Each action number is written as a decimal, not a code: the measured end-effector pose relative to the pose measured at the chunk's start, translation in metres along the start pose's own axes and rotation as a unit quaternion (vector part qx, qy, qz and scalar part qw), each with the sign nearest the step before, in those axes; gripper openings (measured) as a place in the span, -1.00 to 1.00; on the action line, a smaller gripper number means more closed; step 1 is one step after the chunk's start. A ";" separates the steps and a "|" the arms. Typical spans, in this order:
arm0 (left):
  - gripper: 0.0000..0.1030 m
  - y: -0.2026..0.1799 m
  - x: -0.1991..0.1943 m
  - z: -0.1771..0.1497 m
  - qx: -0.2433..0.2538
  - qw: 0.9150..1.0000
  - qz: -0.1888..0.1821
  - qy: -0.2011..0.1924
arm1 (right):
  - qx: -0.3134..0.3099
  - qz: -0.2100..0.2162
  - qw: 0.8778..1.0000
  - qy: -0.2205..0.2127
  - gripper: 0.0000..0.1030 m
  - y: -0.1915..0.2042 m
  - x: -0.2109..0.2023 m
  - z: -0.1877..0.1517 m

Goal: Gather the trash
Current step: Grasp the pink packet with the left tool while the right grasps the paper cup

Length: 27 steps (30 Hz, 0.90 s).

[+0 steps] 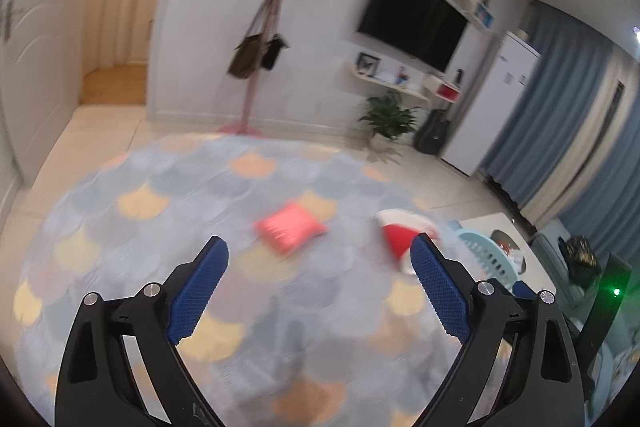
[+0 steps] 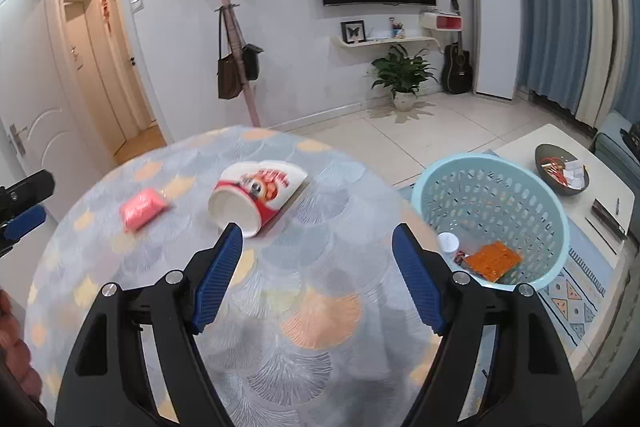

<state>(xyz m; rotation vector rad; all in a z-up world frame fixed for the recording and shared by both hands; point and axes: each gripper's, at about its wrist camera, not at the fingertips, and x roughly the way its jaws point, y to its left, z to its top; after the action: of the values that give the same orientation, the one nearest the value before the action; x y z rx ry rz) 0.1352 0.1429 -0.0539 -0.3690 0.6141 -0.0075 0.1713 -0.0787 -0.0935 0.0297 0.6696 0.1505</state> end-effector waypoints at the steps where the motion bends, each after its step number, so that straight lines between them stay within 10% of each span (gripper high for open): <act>1: 0.75 0.010 0.000 -0.002 -0.010 1.000 0.005 0.005 | -0.003 -0.002 1.000 0.002 0.43 0.003 0.002 -0.001; 18: 0.75 0.034 0.070 0.018 -0.011 0.997 0.015 0.071 | 0.006 0.011 0.999 0.038 0.43 -0.004 0.021 -0.002; 27: 0.75 0.006 0.125 0.015 0.141 0.984 0.050 0.098 | -0.012 0.016 0.998 0.065 0.43 0.005 0.028 0.000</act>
<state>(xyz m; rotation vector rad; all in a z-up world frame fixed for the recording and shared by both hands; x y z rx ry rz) 0.2453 0.1395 -0.1152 -0.0624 0.8135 -0.0345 0.1922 -0.0699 -0.1106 0.0065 0.7981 0.1918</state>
